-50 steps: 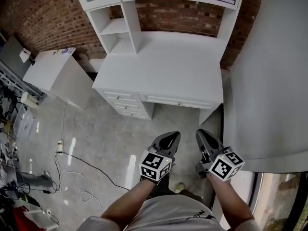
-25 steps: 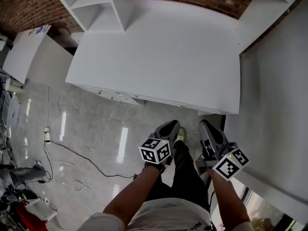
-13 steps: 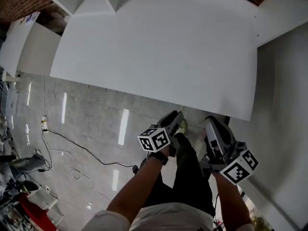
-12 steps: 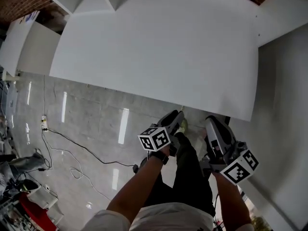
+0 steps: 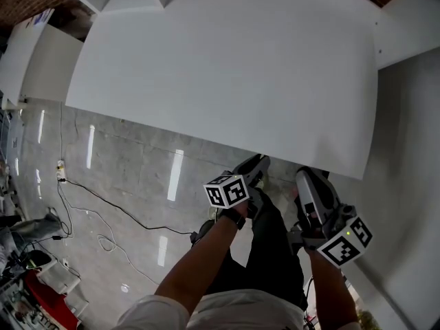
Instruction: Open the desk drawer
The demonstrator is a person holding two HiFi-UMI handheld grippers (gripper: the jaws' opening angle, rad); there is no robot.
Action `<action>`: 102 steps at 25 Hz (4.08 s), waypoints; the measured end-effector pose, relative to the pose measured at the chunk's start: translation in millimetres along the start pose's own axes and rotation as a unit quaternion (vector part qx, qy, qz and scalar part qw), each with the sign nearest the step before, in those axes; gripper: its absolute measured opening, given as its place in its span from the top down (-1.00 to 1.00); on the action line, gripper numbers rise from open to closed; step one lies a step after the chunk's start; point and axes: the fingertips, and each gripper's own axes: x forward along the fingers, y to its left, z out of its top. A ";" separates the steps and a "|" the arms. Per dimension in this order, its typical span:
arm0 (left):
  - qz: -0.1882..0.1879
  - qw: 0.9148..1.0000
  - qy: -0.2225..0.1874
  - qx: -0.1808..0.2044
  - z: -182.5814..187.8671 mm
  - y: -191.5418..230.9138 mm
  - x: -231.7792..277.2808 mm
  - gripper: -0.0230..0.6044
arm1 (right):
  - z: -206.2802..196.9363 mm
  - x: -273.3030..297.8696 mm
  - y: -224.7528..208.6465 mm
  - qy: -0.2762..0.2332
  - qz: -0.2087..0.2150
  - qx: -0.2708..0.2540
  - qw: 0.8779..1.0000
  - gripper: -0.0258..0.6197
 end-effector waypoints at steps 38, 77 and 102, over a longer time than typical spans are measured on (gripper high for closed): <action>-0.018 0.997 0.071 -0.008 -112.7 7.3 -125.3 0.67 | -92.1 -69.5 68.9 -0.010 -0.041 0.012 0.999 0.86; -0.065 0.979 0.165 0.096 -120.6 -67.3 -253.2 0.83 | -110.4 -89.5 152.6 -0.013 -0.018 -0.013 1.000 0.86; -0.162 0.962 0.004 0.218 63.3 -316.2 -316.2 0.89 | -12.7 -87.7 257.6 -0.046 0.004 -0.115 0.992 0.86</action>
